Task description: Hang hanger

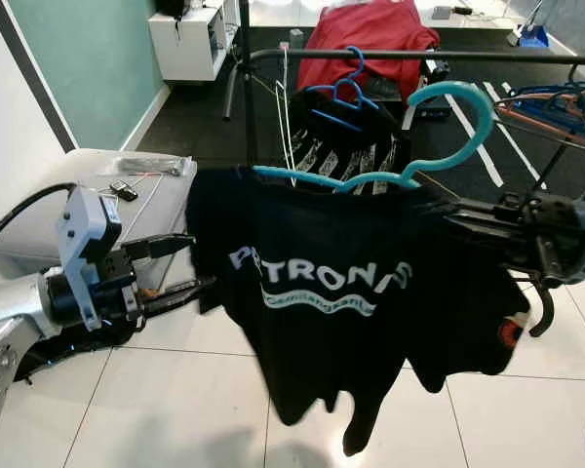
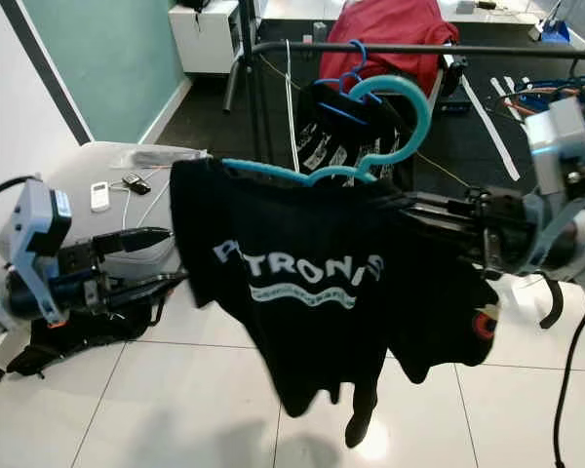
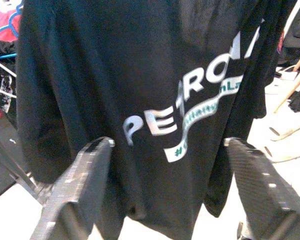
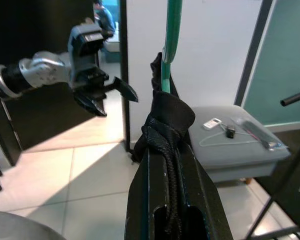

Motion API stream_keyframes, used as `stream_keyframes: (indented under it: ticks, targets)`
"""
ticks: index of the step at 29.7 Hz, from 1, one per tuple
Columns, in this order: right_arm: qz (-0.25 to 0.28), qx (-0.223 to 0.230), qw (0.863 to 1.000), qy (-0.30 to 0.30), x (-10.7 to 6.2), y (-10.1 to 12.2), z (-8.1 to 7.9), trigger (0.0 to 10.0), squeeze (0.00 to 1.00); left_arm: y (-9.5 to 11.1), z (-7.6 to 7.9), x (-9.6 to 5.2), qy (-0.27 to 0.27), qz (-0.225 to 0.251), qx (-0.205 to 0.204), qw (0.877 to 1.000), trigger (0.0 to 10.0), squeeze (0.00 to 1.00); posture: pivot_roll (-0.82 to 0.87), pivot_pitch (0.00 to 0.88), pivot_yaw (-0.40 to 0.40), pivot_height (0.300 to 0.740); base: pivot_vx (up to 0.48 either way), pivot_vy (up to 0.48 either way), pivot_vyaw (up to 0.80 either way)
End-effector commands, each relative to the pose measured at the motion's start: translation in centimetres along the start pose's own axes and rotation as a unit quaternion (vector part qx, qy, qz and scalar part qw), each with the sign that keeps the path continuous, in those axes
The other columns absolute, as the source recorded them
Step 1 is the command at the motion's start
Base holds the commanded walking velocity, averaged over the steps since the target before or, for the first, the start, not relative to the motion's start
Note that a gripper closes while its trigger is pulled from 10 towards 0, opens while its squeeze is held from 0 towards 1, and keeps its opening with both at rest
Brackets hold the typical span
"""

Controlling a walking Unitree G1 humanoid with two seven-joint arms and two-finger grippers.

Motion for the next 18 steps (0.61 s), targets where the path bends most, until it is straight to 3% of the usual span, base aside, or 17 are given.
stream_keyframes:
  ticks: [1,3,4,6,7,8,13,18]
  targets:
    - [0.011,-0.004,1.000,0.014,-0.3,0.9,-0.3,0.0,0.00,1.0,-0.1,-0.5,-0.001,0.005,0.017,1.000,10.0,1.00,-0.11,0.132,0.032,0.740,0.000,0.000,0.00]
    - [-0.001,0.015,0.999,0.043,-0.5,0.6,-1.2,0.0,0.00,3.4,-1.0,-1.1,0.019,0.053,0.044,0.997,10.0,1.00,-0.12,0.132,0.029,0.740,0.000,0.000,0.00]
    - [-0.001,0.015,0.999,0.043,-0.5,0.6,-1.2,0.0,0.00,3.4,-1.0,-1.1,0.019,0.053,0.044,0.997,10.0,1.00,-0.12,0.132,0.029,0.740,0.000,0.000,0.00]
    - [-0.011,0.036,0.996,0.076,-0.8,0.2,-2.3,0.0,0.00,6.4,-2.1,-1.6,0.043,0.095,0.081,0.991,10.0,1.00,-0.12,0.132,0.028,0.740,0.000,0.000,0.00]
    - [-0.012,0.043,0.995,0.090,-0.9,0.2,-2.7,0.0,0.00,7.3,-2.5,-1.7,0.051,0.103,0.098,0.989,10.0,0.41,-0.12,0.132,0.028,0.740,0.000,0.000,0.00]
    - [-0.011,0.051,0.993,0.105,-1.0,0.4,-3.2,0.0,0.00,8.1,-3.0,-1.7,0.061,0.101,0.119,0.986,10.0,0.00,-0.12,0.129,0.029,0.740,0.000,0.000,0.00]
    - [-0.009,0.058,0.991,0.121,-1.2,0.8,-3.7,0.0,0.00,8.6,-3.4,-1.5,0.060,0.089,0.141,0.984,10.0,0.00,-0.12,0.125,0.034,0.740,0.000,0.000,0.00]
    - [-0.007,0.057,0.990,0.125,-1.4,1.3,-3.8,0.0,0.00,7.7,-1.8,-1.7,-0.005,0.078,0.120,0.990,10.0,0.00,-0.13,0.121,0.040,0.740,0.000,0.000,0.00]
Point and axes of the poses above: a point about 5 cm out from each wrist's last joint towards the gripper, its own x axis pointing out of the wrist towards the gripper, its own y axis along the axis of the wrist's last joint, z = x × y, the point moved 6 cm from there along x, pointing out of the wrist towards the gripper, and after that the axes turned 8 degrees about -x, right-handed, at the moved point
